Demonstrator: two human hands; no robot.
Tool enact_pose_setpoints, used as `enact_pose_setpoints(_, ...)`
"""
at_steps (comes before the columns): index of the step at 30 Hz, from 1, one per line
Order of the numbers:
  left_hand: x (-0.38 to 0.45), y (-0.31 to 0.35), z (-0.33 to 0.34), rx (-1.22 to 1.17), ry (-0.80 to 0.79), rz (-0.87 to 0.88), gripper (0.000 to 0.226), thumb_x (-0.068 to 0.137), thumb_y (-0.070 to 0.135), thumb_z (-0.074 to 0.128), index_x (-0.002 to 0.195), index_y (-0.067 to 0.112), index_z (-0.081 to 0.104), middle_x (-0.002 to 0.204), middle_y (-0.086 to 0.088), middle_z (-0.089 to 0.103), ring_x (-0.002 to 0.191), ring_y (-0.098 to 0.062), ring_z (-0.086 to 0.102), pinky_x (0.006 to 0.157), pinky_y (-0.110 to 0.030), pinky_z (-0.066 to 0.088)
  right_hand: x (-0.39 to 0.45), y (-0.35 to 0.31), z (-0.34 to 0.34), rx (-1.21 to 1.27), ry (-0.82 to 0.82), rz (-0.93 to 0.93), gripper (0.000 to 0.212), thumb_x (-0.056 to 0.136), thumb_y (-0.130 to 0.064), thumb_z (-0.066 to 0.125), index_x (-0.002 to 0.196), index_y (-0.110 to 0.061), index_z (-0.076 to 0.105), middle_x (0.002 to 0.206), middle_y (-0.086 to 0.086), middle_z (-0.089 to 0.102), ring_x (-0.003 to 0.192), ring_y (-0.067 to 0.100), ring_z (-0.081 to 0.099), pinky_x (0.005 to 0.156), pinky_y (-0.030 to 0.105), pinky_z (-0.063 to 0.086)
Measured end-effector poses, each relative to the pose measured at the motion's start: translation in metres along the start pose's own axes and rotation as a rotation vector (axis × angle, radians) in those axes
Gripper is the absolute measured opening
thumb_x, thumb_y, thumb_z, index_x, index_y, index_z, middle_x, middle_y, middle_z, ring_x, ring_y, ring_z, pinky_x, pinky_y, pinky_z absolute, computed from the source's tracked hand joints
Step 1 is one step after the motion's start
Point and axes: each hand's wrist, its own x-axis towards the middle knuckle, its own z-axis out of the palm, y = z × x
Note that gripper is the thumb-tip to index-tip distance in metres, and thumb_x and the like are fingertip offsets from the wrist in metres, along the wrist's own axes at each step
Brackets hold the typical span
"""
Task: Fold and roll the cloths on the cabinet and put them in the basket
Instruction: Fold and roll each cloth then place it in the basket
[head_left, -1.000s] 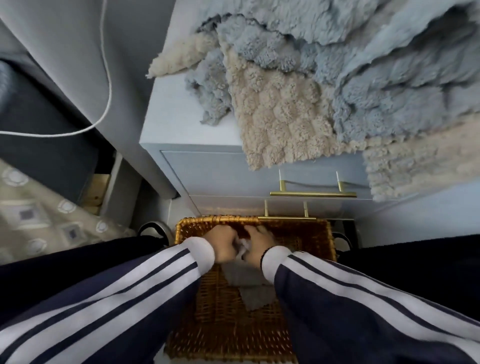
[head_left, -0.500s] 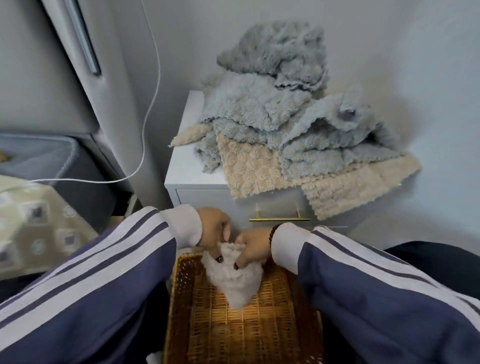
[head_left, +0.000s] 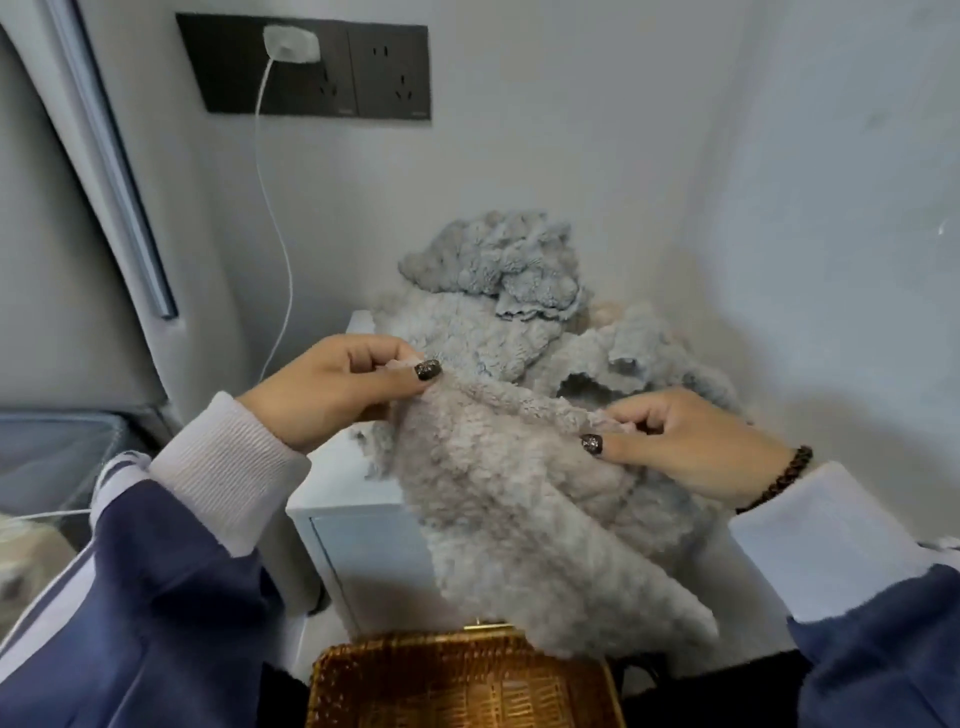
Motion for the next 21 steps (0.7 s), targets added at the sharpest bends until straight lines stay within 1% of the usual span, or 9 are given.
enact_pose_setpoints(3,0.013,-0.012,0.001,0.045,0.114,0.022,0.032,0.065,0.054,0.074,0.065,0.023,0.066,0.054,-0.001,0.048,0.046,-0.013,0.04,0.047,-0.022,0.035,0.002,0.006,-0.017,-0.02,0.169,0.0,0.017,0.08,-0.041,0.065,0.08,-0.026,0.072,0.069,-0.01,0.069,0.066,0.01,0.064,0.069,0.025,0.048)
enact_pose_setpoints(4,0.016,-0.016,0.002,0.072,0.139,0.009,0.034,0.07,0.055,0.073,0.066,0.022,0.066,0.051,-0.002,0.047,0.042,-0.014,0.039,0.043,-0.02,0.034,0.005,0.011,-0.021,-0.039,0.219,0.022,0.018,0.083,-0.04,0.065,0.085,-0.024,0.072,0.066,-0.011,0.069,0.062,0.01,0.064,0.07,0.031,0.049)
enact_pose_setpoints(6,0.021,-0.028,0.004,0.142,0.154,-0.028,0.033,0.074,0.051,0.067,0.07,0.018,0.064,0.053,-0.006,0.049,0.043,-0.017,0.04,0.044,-0.023,0.035,0.013,0.021,-0.018,-0.109,0.275,0.037,0.017,0.09,-0.033,0.062,0.089,-0.018,0.069,0.055,-0.014,0.06,0.049,-0.001,0.052,0.057,0.019,0.04)
enact_pose_setpoints(9,0.029,-0.053,0.011,0.395,0.107,-0.092,0.033,0.082,0.05,0.058,0.073,0.018,0.056,0.06,-0.004,0.053,0.053,-0.015,0.046,0.054,-0.027,0.041,0.035,0.039,0.002,-0.308,0.18,0.05,0.025,0.095,-0.028,0.055,0.079,-0.009,0.059,0.072,0.006,0.058,0.06,0.012,0.049,0.054,0.02,0.031)
enact_pose_setpoints(12,0.041,-0.072,0.021,0.566,0.164,-0.114,0.029,0.092,0.038,0.054,0.071,0.02,0.048,0.059,0.007,0.047,0.053,-0.005,0.041,0.052,-0.017,0.036,0.061,0.055,0.019,-0.366,0.049,0.116,0.026,0.097,-0.032,0.05,0.074,-0.021,0.051,0.076,0.002,0.057,0.069,0.018,0.053,0.063,0.028,0.038)
enact_pose_setpoints(15,0.06,-0.082,0.025,0.577,0.187,-0.125,0.029,0.095,0.036,0.051,0.071,0.022,0.043,0.062,0.005,0.047,0.057,-0.01,0.042,0.056,-0.027,0.035,0.085,0.06,0.021,-0.416,0.004,0.136,0.016,0.098,-0.036,0.047,0.087,-0.026,0.052,0.105,-0.003,0.061,0.087,0.019,0.058,0.076,0.032,0.046)
enact_pose_setpoints(17,0.073,-0.086,0.024,0.602,0.188,-0.137,0.029,0.096,0.037,0.049,0.072,0.022,0.041,0.065,0.004,0.047,0.06,-0.011,0.041,0.058,-0.028,0.034,0.1,0.062,0.019,-0.47,0.021,0.125,0.012,0.099,-0.035,0.046,0.099,-0.025,0.054,0.121,-0.002,0.056,0.096,0.018,0.056,0.078,0.027,0.041)
enact_pose_setpoints(19,0.086,-0.089,0.024,0.614,0.21,-0.152,0.03,0.096,0.036,0.049,0.072,0.02,0.04,0.066,0.003,0.046,0.06,-0.011,0.04,0.057,-0.027,0.033,0.116,0.064,0.015,-0.469,0.065,0.122,0.017,0.098,-0.032,0.047,0.105,-0.021,0.058,0.122,0.0,0.058,0.104,0.019,0.056,0.077,0.024,0.037)
enact_pose_setpoints(21,0.101,-0.091,0.021,0.601,0.227,-0.162,0.029,0.096,0.036,0.049,0.072,0.022,0.041,0.066,0.003,0.046,0.06,-0.011,0.041,0.056,-0.027,0.032,0.132,0.066,0.01,-0.445,0.089,0.122,0.014,0.098,-0.03,0.048,0.098,-0.02,0.058,0.113,0.002,0.062,0.103,0.022,0.058,0.074,0.025,0.038)
